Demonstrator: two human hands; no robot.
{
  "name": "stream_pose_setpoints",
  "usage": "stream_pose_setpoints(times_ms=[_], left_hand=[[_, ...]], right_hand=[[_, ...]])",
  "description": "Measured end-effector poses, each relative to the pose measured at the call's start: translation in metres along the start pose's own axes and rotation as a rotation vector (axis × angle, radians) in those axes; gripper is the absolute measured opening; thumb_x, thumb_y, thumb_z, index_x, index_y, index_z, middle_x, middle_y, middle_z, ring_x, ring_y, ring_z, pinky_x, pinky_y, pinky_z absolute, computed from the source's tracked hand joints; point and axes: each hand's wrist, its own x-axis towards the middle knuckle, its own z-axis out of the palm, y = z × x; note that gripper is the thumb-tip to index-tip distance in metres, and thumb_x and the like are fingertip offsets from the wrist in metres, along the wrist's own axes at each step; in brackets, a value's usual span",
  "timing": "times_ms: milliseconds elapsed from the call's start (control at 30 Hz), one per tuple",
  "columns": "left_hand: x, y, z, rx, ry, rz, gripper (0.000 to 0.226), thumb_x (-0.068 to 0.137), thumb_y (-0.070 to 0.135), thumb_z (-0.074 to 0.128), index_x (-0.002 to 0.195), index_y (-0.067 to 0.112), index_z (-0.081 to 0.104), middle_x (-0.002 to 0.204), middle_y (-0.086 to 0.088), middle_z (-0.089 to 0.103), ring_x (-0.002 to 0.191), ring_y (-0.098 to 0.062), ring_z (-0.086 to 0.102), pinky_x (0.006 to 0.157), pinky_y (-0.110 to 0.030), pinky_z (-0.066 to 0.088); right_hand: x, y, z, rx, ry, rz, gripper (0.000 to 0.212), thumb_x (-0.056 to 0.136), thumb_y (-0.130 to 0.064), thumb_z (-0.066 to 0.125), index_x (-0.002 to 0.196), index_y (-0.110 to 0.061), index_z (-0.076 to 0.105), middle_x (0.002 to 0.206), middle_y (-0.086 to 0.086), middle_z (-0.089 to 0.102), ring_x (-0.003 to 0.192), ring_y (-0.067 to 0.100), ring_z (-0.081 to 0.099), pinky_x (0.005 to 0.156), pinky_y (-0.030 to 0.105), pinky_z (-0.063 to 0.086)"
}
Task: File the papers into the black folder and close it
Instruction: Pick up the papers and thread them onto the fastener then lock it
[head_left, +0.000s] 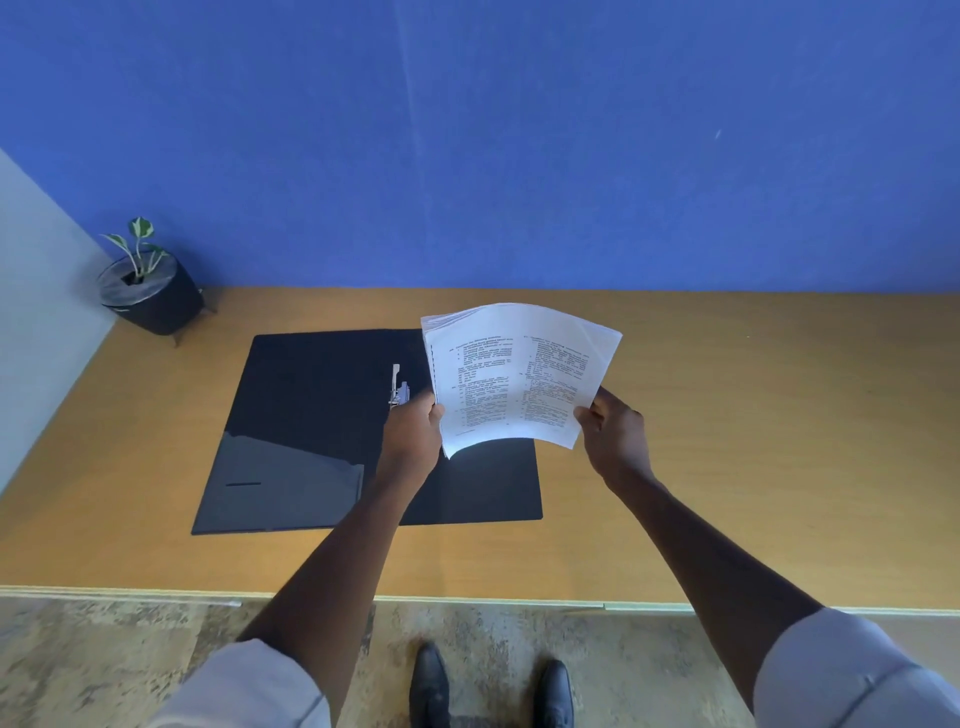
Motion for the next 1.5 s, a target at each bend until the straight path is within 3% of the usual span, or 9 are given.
stream_pose_setpoints(times_ms=[133,267,567,700,933,1067,1167,1267,1500], left_hand=[[-0.003,0.0,-0.003,-0.029,0.045,0.055,0.028,0.1,0.012,0.049,0.074,0.004,0.044,0.067,-0.013,0.053,0.058,-0.018,0.034,0.053,-0.028,0.027],[-0.002,-0.005,-0.001,-0.041,0.023,0.042,0.022,0.101,0.014,0.049,0.083,0.001,0.053,0.075,-0.017,0.061,0.061,-0.019,0.041,0.055,-0.029,0.031],[0.005,-0.008,-0.001,-0.044,0.013,0.035,0.025,0.099,0.014,0.05,0.077,0.003,0.047,0.074,-0.019,0.059,0.06,-0.019,0.037,0.055,-0.029,0.03],[0.011,-0.003,-0.009,-0.056,-0.006,0.059,0.031,0.098,0.012,0.05,0.071,0.002,0.04,0.064,-0.013,0.048,0.056,-0.016,0.028,0.052,-0.03,0.024],[0.018,-0.008,-0.012,-0.042,-0.138,-0.039,0.035,0.097,0.015,0.051,0.066,0.012,0.035,0.062,-0.004,0.039,0.055,-0.016,0.037,0.051,-0.029,0.028],[0.021,-0.031,-0.004,-0.091,-0.204,-0.129,0.026,0.094,0.023,0.052,0.078,0.003,0.053,0.067,-0.012,0.055,0.061,-0.019,0.052,0.053,-0.037,0.048],[0.024,-0.037,-0.001,-0.182,-0.179,-0.196,0.016,0.094,0.022,0.059,0.092,0.01,0.069,0.08,-0.01,0.072,0.065,-0.018,0.061,0.069,-0.046,0.062],[0.024,-0.039,-0.001,-0.282,-0.161,-0.29,0.016,0.095,0.016,0.064,0.108,0.011,0.071,0.091,-0.006,0.075,0.079,-0.023,0.071,0.072,-0.037,0.063],[0.024,-0.068,0.003,-0.366,-0.224,-0.446,0.031,0.091,0.013,0.069,0.12,0.003,0.067,0.11,-0.01,0.072,0.097,-0.025,0.071,0.082,-0.038,0.061]], right_hand=[[0.002,0.001,-0.001,-0.002,0.003,-0.002,0.015,0.095,-0.008,0.051,0.099,-0.014,0.064,0.086,0.012,0.071,0.083,0.038,0.063,0.061,0.03,0.042],[0.001,0.002,0.0,-0.008,-0.023,0.025,0.015,0.096,-0.008,0.05,0.097,-0.013,0.064,0.086,0.013,0.071,0.083,0.039,0.062,0.06,0.03,0.04],[-0.001,0.006,-0.001,-0.035,-0.023,0.022,0.013,0.097,-0.012,0.051,0.093,-0.016,0.063,0.085,0.009,0.071,0.081,0.037,0.063,0.059,0.03,0.042],[0.001,0.0,-0.003,0.002,-0.017,0.026,0.012,0.097,-0.012,0.053,0.099,-0.016,0.064,0.088,-0.001,0.073,0.083,0.027,0.065,0.065,0.038,0.052],[0.004,-0.003,0.0,0.102,-0.007,0.116,0.008,0.095,-0.017,0.062,0.102,-0.019,0.066,0.091,-0.01,0.073,0.08,0.006,0.067,0.059,0.022,0.046],[0.005,0.005,0.006,0.07,-0.072,0.152,0.01,0.093,-0.018,0.062,0.102,-0.02,0.067,0.088,-0.01,0.073,0.072,0.006,0.065,0.055,0.023,0.045],[0.008,0.013,0.014,0.079,-0.121,0.198,0.01,0.092,-0.017,0.064,0.101,-0.021,0.068,0.082,-0.007,0.074,0.061,0.0,0.061,0.055,0.022,0.041],[0.012,0.019,0.022,0.091,-0.14,0.238,0.01,0.092,-0.016,0.064,0.099,-0.022,0.068,0.082,-0.006,0.074,0.059,0.003,0.06,0.054,0.022,0.041],[0.023,0.023,0.044,0.104,-0.194,0.31,0.009,0.09,-0.017,0.065,0.094,-0.025,0.068,0.078,-0.004,0.075,0.058,0.014,0.059,0.054,0.027,0.044]])
